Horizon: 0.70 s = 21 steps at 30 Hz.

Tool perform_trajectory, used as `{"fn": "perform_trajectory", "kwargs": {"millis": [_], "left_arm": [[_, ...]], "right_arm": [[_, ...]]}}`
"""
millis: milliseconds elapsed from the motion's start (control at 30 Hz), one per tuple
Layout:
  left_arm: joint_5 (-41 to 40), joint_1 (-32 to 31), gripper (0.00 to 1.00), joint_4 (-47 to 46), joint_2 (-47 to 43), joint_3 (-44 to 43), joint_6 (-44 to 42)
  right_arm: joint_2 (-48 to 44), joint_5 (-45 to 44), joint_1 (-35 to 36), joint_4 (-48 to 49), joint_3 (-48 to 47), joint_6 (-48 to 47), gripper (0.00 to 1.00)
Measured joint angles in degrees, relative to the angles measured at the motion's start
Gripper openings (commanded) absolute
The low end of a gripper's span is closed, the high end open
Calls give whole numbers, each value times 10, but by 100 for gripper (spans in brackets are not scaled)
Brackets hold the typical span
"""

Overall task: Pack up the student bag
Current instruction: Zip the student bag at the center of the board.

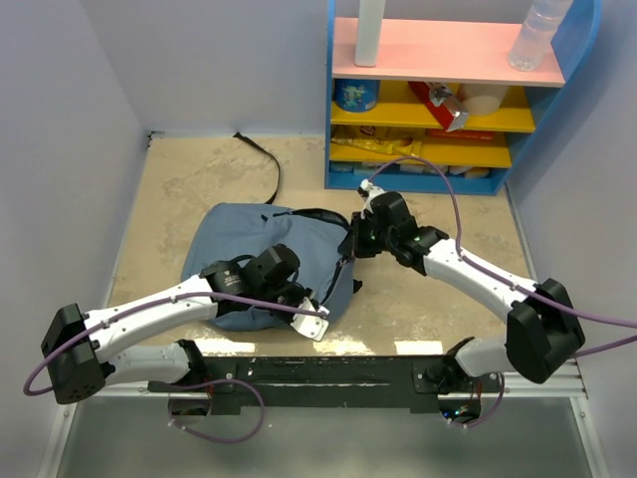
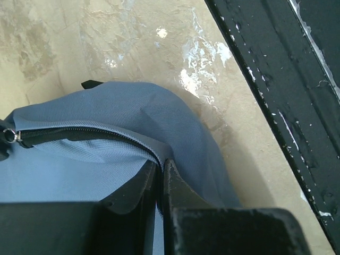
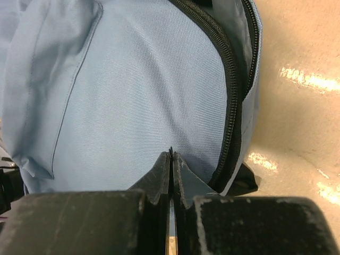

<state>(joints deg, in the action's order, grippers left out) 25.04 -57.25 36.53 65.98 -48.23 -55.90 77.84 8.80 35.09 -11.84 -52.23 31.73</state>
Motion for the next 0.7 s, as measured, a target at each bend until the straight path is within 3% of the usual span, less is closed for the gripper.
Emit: {"fn": "perform_trajectory", "kwargs": {"millis": [367, 700], "left_arm": [[0, -2, 0, 27, -7, -9, -63], [-3, -8, 0, 37, -13, -9, -93]], "right_arm": [[73, 29, -14, -33, -52, -33, 0], [-33, 46, -21, -23, -9, -41, 0]]}}
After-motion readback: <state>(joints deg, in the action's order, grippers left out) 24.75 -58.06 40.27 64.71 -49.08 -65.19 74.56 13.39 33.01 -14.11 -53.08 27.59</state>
